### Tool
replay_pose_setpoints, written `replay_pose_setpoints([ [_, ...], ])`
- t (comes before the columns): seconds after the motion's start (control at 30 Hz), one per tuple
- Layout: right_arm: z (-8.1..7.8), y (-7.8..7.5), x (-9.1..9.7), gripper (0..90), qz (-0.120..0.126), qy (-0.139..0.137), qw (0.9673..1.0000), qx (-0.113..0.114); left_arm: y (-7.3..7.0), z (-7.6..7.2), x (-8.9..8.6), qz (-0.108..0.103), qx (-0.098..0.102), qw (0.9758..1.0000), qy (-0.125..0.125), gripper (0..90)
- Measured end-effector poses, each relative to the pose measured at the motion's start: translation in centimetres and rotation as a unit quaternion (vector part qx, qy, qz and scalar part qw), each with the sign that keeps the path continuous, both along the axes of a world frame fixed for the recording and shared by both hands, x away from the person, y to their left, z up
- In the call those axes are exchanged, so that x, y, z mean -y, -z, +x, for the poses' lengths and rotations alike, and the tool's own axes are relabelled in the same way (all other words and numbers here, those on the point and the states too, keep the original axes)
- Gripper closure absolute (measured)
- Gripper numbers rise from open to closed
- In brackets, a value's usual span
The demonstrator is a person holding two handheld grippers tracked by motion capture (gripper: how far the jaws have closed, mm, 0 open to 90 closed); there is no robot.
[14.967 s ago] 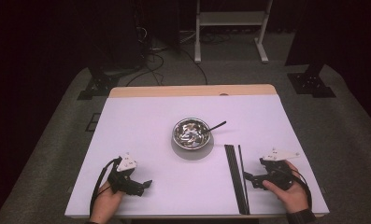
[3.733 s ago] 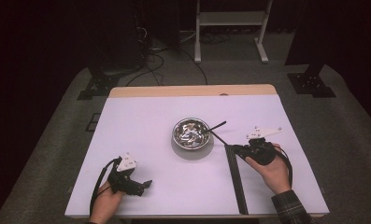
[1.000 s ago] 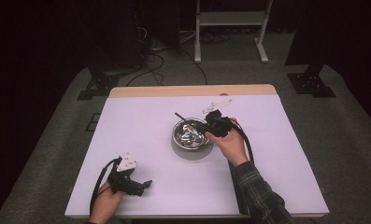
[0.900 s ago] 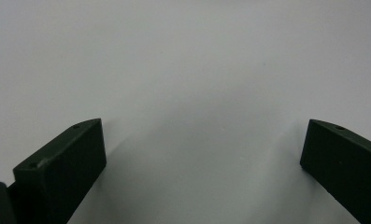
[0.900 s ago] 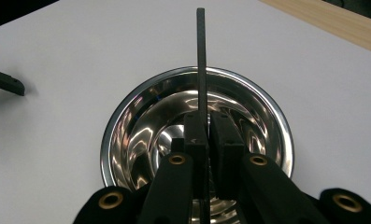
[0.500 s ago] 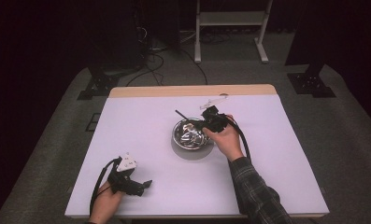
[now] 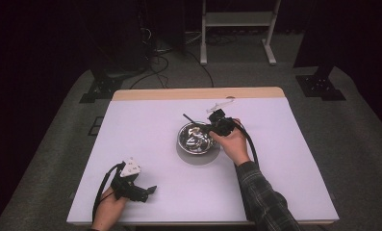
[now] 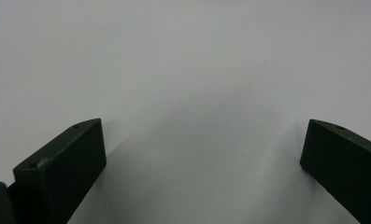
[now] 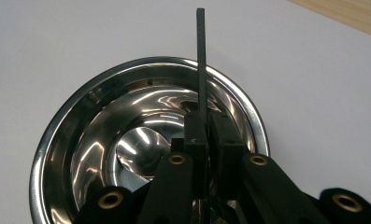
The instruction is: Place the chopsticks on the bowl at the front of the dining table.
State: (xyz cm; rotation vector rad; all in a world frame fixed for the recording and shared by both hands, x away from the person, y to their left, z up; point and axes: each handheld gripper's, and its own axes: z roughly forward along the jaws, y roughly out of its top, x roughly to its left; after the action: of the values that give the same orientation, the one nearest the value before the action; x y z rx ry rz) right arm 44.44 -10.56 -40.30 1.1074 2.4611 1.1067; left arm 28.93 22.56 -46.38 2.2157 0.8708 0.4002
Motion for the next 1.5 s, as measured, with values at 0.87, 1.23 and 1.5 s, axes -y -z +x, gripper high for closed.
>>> replay_pose_setpoints([
  [0.87, -1.6, -1.6, 0.4, 62.3, 0.016, -0.018, 0.9996, 0.012, 0.0, 0.0, 0.0, 0.001, 0.0, 1.0, 0.0, 0.0],
  [1.23, -4.1, -2.9, 1.9, 55.5, 0.027, -0.025, 0.9991, 0.021, 0.0, 0.0, 0.0, 0.001, 0.0, 1.0, 0.0, 0.0],
  [1.5, -5.8, -3.3, 3.6, 53.5, 0.034, -0.02, 0.9989, 0.025, 0.0, 0.0, 0.0, 0.0, 0.001, 1.0, 0.0, 0.0],
])
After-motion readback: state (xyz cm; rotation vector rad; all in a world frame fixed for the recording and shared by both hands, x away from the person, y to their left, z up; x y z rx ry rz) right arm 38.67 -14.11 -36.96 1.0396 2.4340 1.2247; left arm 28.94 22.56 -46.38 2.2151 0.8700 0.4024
